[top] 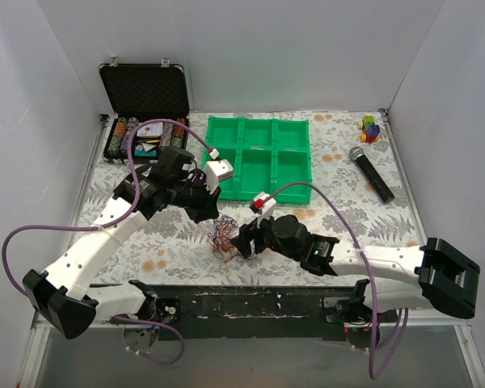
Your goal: Untangle the cables
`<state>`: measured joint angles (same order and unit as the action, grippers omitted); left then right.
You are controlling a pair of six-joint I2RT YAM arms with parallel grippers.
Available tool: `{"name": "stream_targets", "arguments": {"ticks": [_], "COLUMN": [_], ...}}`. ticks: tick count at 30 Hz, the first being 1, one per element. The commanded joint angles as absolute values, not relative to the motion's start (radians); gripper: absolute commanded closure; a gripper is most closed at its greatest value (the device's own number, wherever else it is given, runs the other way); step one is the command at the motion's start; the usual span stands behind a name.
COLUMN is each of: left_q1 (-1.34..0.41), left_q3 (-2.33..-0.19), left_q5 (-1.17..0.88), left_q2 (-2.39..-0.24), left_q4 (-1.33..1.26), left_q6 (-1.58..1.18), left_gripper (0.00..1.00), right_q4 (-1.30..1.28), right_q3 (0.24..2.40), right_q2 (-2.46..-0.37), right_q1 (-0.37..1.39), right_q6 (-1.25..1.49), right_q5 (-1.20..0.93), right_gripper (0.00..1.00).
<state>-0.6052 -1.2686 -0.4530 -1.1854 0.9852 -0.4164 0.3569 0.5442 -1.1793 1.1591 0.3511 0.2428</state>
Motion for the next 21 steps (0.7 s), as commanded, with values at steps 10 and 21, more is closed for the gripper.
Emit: {"name": "stream_targets", "arguments": {"ticks": [10,21], "left_q1": [-0.611,-0.611], "left_q3": [-1.299,-1.452], "left_q5": [-0.483,-0.437], "left_q2": [-1.169,-1.2], "left_q4": [0.983,1.063], "left_q6": [-0.443,-0.431], "left_gripper": [1.0,1.0], "right_q4": [0.632,0.673], "right_q3": [0.739,0.689], "right_q2": [-1.468,-1.571], "right_q1": [1.172,1.184], "right_q6": [0.353,0.42], "right_q5": [0.227,0.206], "right_gripper": [0.37,0.88]}}
